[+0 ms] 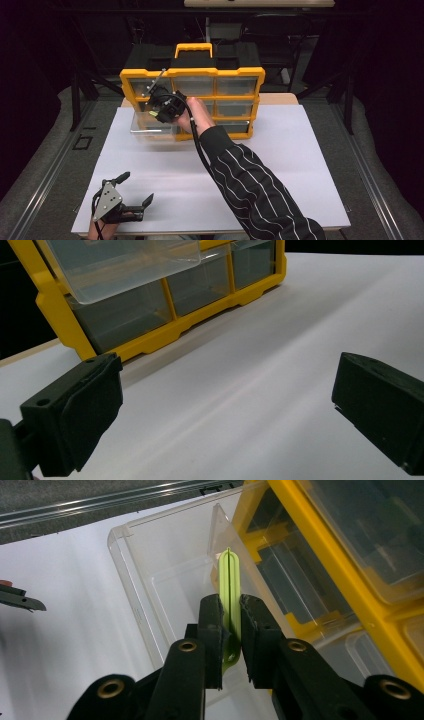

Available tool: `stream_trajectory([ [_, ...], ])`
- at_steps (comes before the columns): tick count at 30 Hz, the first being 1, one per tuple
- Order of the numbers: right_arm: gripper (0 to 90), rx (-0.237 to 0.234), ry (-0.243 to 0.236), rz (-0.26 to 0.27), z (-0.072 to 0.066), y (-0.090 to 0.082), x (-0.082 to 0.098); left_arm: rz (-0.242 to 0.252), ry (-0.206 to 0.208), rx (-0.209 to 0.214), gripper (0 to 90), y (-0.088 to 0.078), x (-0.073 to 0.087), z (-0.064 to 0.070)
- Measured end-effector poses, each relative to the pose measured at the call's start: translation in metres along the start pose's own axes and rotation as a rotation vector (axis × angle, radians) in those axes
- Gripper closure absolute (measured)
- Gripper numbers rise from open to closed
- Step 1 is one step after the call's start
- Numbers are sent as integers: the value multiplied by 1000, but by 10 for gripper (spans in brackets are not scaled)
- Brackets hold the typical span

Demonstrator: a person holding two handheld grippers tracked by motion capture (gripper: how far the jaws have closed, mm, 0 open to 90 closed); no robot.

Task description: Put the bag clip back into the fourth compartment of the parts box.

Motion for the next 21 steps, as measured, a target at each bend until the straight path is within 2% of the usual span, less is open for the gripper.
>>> stream_trajectory([
  [5,799,-4,-2,1,-2,4,-1,6,0,-10,1,-1,-1,-1],
  [8,798,-9,-6,-23,-3,9,3,-1,-4,-9,1,0,0,-1],
  [13,797,-11,-6,-30,-2,13,5,4,-5,-9,1,0,0,-1],
  [21,793,-16,11,-24,-3,21,6,7,0,-8,1,-2,-1,-2],
])
Point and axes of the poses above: each handheld gripper's, and its own axes: y roughly forward along the jaws, x roughly out of its underside, z roughly to its right, the point moved 10 cm from there along y, roughly forward along the jaws, and after that the axes turned 11 degrees about z, right-handed, at the moved point
